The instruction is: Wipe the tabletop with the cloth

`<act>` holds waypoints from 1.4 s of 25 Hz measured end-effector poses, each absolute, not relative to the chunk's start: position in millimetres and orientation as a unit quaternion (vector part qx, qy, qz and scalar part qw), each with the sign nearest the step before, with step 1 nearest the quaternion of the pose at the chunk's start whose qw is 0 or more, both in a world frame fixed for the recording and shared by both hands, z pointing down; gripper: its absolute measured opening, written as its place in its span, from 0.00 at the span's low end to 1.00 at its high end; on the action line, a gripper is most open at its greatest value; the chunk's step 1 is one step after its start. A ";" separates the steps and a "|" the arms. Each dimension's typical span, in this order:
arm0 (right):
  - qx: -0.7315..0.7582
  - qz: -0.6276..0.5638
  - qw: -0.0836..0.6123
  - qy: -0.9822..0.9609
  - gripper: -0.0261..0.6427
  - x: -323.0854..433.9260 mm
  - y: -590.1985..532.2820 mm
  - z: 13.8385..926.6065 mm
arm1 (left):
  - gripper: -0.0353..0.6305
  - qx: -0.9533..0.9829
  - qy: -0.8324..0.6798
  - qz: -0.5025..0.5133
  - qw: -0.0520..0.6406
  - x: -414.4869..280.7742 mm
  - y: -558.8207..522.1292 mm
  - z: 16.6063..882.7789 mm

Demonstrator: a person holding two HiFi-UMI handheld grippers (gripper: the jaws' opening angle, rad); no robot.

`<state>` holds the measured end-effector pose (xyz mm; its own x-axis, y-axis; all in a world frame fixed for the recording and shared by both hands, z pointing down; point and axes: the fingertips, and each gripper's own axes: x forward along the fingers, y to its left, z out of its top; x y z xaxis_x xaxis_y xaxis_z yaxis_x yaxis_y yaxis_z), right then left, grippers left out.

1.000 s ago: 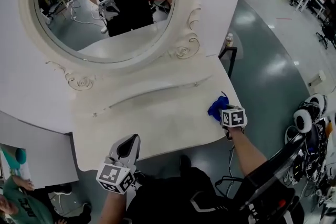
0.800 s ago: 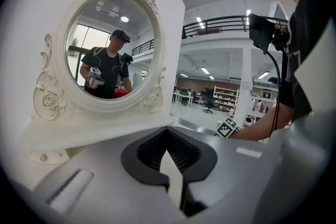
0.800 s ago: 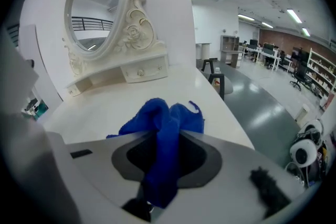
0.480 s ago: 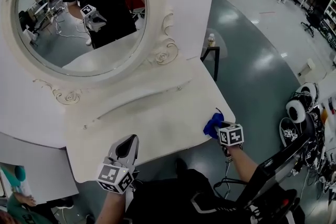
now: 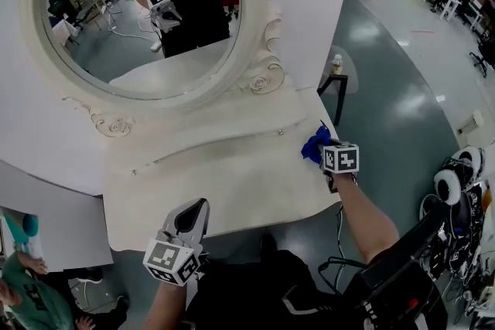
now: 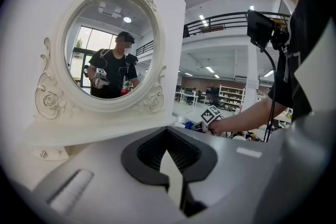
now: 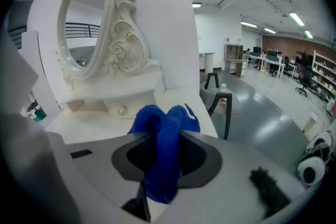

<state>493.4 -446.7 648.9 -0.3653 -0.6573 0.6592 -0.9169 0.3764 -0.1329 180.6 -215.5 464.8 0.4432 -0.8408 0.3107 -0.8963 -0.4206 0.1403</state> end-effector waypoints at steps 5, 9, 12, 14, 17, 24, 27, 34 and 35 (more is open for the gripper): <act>0.517 0.255 0.271 -0.771 0.20 492.3 -499.6 661.4 | 0.06 0.820 -0.543 0.104 0.146 172.7 -209.4 465.2; 0.522 0.256 0.292 -0.759 0.20 494.8 -510.7 677.5 | 0.06 0.810 -0.557 0.108 0.149 166.5 -206.2 466.9; 0.520 0.241 0.304 -0.761 0.20 500.8 -501.6 681.5 | 0.06 0.808 -0.559 0.107 0.152 166.7 -207.8 467.8; 0.520 0.257 0.294 -0.760 0.20 506.4 -487.5 684.3 | 0.06 0.811 -0.555 0.106 0.152 167.4 -209.6 467.2; 0.509 0.268 0.295 -0.763 0.20 511.0 -459.9 687.0 | 0.06 0.818 -0.544 0.109 0.150 169.2 -212.0 466.1; 0.525 0.279 0.290 -0.750 0.20 544.4 -389.1 686.5 | 0.06 0.844 -0.508 0.106 0.138 179.1 -212.9 459.6; 0.532 0.288 0.288 -0.743 0.20 557.6 -360.2 687.5 | 0.06 0.851 -0.497 0.104 0.136 180.1 -209.4 458.4; 0.560 0.301 0.283 -0.718 0.20 586.1 -305.8 687.7 | 0.06 0.862 -0.480 0.098 0.131 179.2 -195.9 454.7; 0.564 0.303 0.281 -0.715 0.20 589.5 -300.9 687.5 | 0.06 0.863 -0.478 0.097 0.131 179.5 -193.5 454.1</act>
